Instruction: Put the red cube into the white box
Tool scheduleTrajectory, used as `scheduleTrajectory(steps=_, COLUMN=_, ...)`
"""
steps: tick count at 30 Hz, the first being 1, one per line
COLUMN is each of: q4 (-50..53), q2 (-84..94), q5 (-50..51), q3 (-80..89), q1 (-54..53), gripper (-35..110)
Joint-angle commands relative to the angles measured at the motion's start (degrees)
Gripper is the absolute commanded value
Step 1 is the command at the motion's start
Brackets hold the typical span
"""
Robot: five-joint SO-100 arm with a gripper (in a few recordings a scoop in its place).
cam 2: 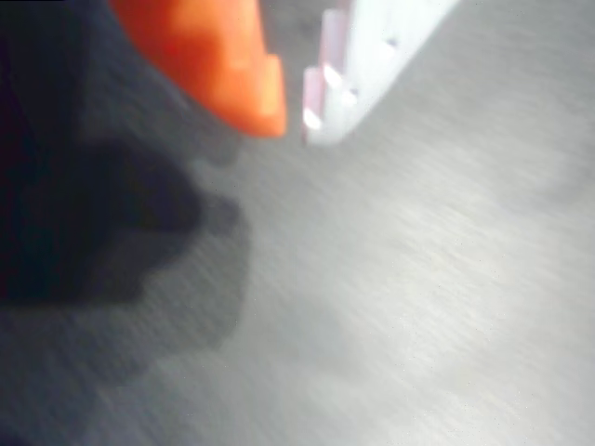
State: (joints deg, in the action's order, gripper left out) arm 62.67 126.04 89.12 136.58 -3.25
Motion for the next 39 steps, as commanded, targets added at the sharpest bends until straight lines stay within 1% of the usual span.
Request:
scheduleTrajectory(steps=1, q4=-0.35, q2=3.16, q5=-2.29, q3=2.46, q1=-2.46, gripper=0)
scheduleTrajectory(steps=11, q4=-0.18, q2=15.73, q5=-1.41, q3=20.21, q1=-4.04, gripper=0)
scheduleTrajectory(steps=16, q4=4.22, q2=26.98, q5=0.0, q3=27.69, q1=-2.9, gripper=0)
scheduleTrajectory(steps=20, q4=3.6, q2=24.52, q5=-0.88, q3=27.16, q1=-2.99, gripper=0)
scheduleTrajectory(steps=23, q4=1.58, q2=17.31, q5=-1.67, q3=25.93, q1=-2.72, gripper=0)
scheduleTrajectory(steps=26, q4=-7.29, q2=16.26, q5=-2.46, q3=31.9, q1=-2.9, gripper=0)
scheduleTrajectory(steps=27, q4=-8.35, q2=15.29, q5=-2.29, q3=31.9, q1=-3.25, gripper=0)
scheduleTrajectory(steps=36, q4=-8.44, q2=14.85, q5=-3.25, q3=31.9, q1=-3.34, gripper=0)
scheduleTrajectory(steps=39, q4=-4.83, q2=20.21, q5=-3.34, q3=31.99, q1=-3.34, gripper=0)
